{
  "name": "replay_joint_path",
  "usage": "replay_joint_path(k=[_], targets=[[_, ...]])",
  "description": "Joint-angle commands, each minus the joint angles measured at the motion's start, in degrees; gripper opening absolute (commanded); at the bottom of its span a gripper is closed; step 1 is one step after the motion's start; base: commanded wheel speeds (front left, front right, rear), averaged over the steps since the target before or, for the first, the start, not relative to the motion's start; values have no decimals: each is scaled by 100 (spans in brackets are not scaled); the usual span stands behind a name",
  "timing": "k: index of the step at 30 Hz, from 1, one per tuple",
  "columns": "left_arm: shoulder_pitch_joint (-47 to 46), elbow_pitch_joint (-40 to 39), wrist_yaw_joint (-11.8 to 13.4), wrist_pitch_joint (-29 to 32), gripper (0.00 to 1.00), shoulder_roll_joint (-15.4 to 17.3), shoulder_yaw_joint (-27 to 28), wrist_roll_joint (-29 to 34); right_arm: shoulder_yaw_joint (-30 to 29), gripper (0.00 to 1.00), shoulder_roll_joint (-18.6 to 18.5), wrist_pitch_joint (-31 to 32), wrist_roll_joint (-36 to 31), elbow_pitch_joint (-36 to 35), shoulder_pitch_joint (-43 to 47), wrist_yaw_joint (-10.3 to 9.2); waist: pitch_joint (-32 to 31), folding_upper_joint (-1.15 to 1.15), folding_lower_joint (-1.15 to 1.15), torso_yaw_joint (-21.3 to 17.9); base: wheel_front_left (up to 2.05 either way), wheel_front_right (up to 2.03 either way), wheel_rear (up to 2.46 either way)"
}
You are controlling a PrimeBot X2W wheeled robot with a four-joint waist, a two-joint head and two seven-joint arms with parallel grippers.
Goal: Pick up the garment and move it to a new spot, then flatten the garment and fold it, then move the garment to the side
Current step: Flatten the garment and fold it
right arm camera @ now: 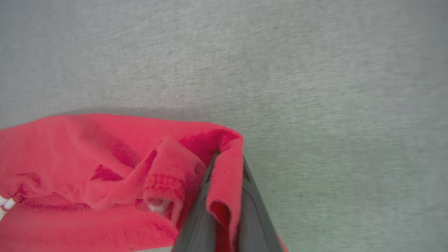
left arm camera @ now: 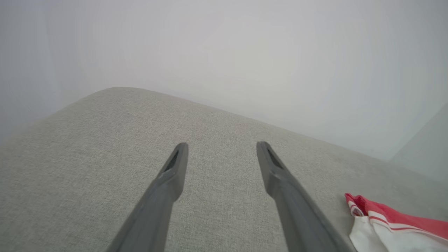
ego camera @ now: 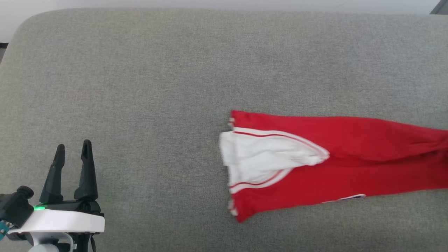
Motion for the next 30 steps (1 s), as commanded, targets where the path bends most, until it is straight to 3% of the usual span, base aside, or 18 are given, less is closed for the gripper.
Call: replay_joint_path(k=[1, 6, 10, 15, 20, 30], targets=[[-6, -13, -44, -34, 100, -53, 56, 98, -79, 0, -55, -70, -131, 128, -99, -4, -5, 0, 0, -12, 0, 0, 0], [-15, -37, -79, -33, 100, -251, 157, 181, -181, 0, -156, -125, -466, 484, -278, -3, -34, 0, 0, -63, 0, 0, 0], [40, -114, -82, -33, 100, -259, 124, 120, 3, 0, -92, -12, -264, 2, -213, -3, -76, 0, 0, -117, 0, 0, 0], [122, -181, -84, -33, 100, -287, 104, 122, 261, 0, 250, 215, 309, -1245, 168, -3, -155, 0, 0, -174, 0, 0, 0], [79, -177, -84, -33, 100, -306, 47, 162, 645, 0, 643, 327, 339, -2166, 447, -2, -209, 0, 0, -123, 0, 0, 0], [-87, -85, -85, -30, 100, -344, -216, 88, 1459, 0, 1363, 432, 36, -2567, 341, -2, -262, 0, 0, 226, 0, 0, 0]])
